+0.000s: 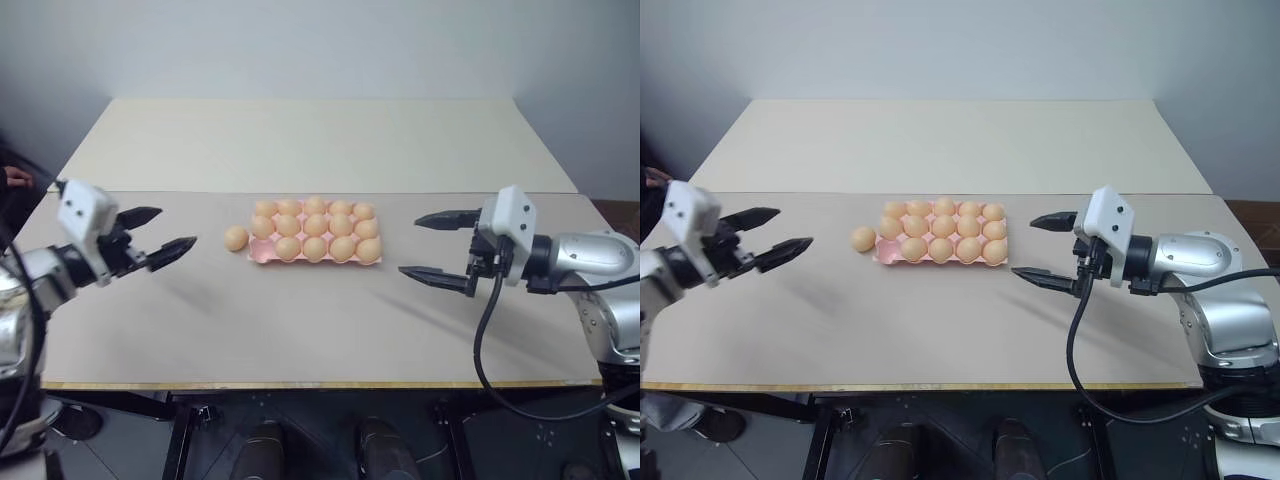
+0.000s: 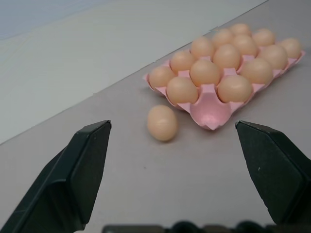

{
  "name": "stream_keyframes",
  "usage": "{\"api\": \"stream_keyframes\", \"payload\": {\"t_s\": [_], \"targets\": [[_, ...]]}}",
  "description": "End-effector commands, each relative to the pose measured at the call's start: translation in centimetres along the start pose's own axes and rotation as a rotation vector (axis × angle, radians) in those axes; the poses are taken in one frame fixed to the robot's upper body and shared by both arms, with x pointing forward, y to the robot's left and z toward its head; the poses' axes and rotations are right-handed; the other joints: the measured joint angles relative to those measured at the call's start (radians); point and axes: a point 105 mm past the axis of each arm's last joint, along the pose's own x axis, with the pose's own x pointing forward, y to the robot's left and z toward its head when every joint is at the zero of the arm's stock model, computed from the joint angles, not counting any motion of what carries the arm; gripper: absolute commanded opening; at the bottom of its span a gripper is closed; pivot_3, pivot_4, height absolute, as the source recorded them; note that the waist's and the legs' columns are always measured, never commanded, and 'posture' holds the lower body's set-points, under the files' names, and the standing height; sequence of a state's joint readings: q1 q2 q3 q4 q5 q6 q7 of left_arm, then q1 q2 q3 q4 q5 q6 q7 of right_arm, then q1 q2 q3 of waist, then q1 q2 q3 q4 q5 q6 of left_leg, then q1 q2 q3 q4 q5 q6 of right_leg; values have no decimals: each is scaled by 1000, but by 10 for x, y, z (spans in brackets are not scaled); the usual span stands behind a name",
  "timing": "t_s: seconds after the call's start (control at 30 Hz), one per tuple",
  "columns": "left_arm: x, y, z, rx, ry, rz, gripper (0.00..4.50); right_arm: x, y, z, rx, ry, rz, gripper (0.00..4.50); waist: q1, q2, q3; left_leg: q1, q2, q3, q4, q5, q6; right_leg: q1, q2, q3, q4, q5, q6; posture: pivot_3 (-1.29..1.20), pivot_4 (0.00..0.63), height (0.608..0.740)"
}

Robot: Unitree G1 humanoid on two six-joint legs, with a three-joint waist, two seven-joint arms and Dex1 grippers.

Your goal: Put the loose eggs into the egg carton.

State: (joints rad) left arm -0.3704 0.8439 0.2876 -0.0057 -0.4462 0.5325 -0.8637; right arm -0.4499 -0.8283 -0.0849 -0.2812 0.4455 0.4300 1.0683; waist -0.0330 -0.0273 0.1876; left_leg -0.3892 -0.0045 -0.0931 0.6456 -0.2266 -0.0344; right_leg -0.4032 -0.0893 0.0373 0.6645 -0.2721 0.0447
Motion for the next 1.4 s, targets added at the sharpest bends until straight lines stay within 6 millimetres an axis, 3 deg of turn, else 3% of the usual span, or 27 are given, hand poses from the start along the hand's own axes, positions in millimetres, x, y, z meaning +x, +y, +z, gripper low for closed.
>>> {"api": "stream_keyframes", "payload": {"t_s": [0.03, 0.23, 0.4, 0.67, 0.77, 0.97, 1.03, 1.13, 1.2, 1.3, 1.4], "targets": [[29, 5, -17, -47, 71, 47, 4474, 0, -2, 13, -54, -36, -1, 4500, -1, 0, 0, -1, 0, 0, 0, 0, 0, -1, 0, 0, 0, 0, 0, 0, 150, 740], [74, 11, -31, -97, 80, 104, 4474, -1, -1, 16, -62, -41, -12, 4500, -6, -1, 0, -2, 0, 0, 1, 0, 0, -2, 0, 0, 1, 0, 0, 0, 150, 740], [92, 17, -39, -119, 109, 145, 4474, -4, -1, 17, -62, -35, -24, 4500, -8, -1, 0, -2, 0, 0, 2, 0, 0, -2, 0, 0, 1, 0, 0, 0, 150, 740], [104, 9, -56, -126, 164, 103, 4474, -6, 0, 18, -64, -33, -35, 4500, -9, -1, 0, -2, 0, 0, 2, 0, 0, -2, 0, 0, 1, 0, 0, 0, 150, 740], [105, 9, -58, -133, 177, 107, 3867, -6, -1, 18, -67, -35, -41, 4500, -8, -1, 0, -2, -1, 0, 3, 0, 0, -2, -1, 0, 1, 0, 0, 0, 150, 740], [99, 14, -54, -131, 155, 112, 1964, -5, -2, 18, -65, -36, -51, 4500, -8, -1, 0, -2, -1, 0, 3, 0, 0, -2, 0, 0, 1, 0, 0, 0, 150, 740], [95, 17, -52, -102, 149, 123, 1607, -5, -1, 18, -66, -37, -51, 4500, -9, -1, 0, -2, -1, 0, 3, 0, 0, -2, 0, 0, 1, 0, 0, 0, 150, 740], [81, 19, -42, -24, 111, 104, 1607, -5, -1, 18, -66, -38, -55, 4500, -14, -1, 0, -2, 0, 0, 2, 0, 0, -2, 0, 0, 1, 0, 0, 0, 150, 740], [66, 16, -23, 34, 55, 56, 1607, -6, 0, 18, -65, -38, -57, 4500, -13, -1, 0, -3, 0, 0, 2, 0, 0, -3, 0, 0, 1, 0, 0, 0, 150, 740], [56, 4, -2, 81, -12, -22, 1607, -6, 1, 16, -65, -35, -59, 4500, -10, -1, 0, -3, 0, 0, 3, 0, 0, -3, 0, 0, 1, 0, 0, 0, 150, 740], [59, -21, 10, 89, -52, -161, 1607, -4, 1, 15, -66, -37, -58, 4500, 2, -1, 0, -2, 0, 0, 4, 0, 0, -1, -1, 0, 1, 0, 0, 0, 150, 740]]}}
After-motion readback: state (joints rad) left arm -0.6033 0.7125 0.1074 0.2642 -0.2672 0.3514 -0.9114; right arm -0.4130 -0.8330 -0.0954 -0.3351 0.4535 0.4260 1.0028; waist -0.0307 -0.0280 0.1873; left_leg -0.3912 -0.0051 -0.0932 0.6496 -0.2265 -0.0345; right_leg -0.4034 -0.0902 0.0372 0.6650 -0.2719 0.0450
